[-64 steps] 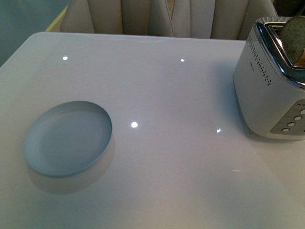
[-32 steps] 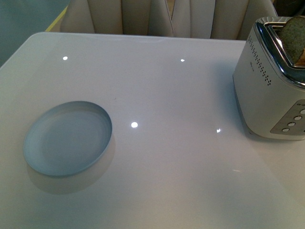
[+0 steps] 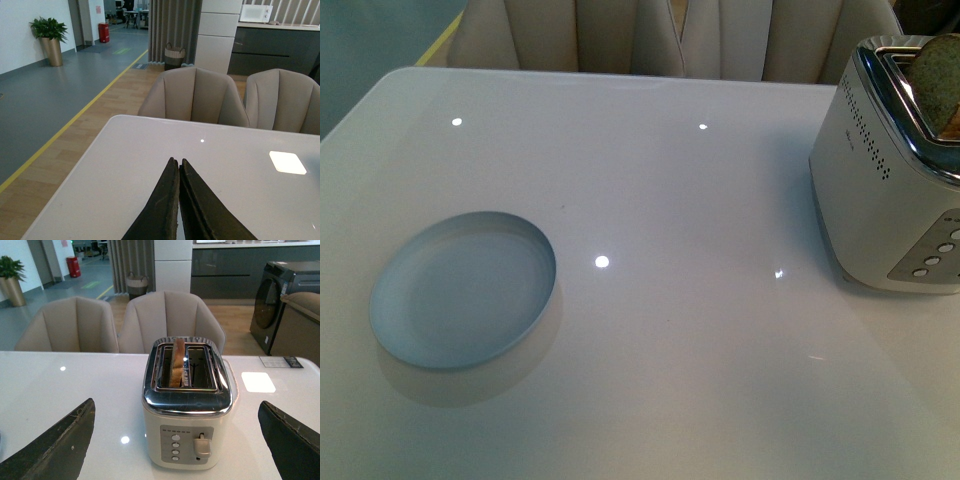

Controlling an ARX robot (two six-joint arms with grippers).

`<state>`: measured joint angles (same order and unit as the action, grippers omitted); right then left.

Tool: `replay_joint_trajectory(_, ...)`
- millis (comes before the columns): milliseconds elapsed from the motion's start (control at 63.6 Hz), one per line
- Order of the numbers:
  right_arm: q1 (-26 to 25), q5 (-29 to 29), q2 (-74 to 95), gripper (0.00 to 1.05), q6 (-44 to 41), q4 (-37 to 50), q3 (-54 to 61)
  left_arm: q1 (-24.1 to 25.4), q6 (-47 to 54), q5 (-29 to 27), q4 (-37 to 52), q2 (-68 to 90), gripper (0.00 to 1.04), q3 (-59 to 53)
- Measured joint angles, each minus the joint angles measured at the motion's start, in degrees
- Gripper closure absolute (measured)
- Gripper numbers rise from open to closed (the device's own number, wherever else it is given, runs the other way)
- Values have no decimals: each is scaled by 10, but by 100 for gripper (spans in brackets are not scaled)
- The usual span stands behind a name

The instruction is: Left arm holds plate, right arm toasts bread

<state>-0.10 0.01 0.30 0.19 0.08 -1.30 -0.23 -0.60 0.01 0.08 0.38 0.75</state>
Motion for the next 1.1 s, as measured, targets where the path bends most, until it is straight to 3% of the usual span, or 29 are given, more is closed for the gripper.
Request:
replay_joint_trajectory(220, 0, 0, 0, 9, 0, 0, 0, 0, 0, 0, 0, 0, 98, 0)
replay_joint_trajectory(676, 0, 0, 0, 9, 0, 0, 0, 0, 0, 0, 0, 0, 6, 0)
replay_joint_trajectory(1101, 0, 0, 0, 9, 0, 0, 0, 0, 1, 0, 0, 0, 7, 0)
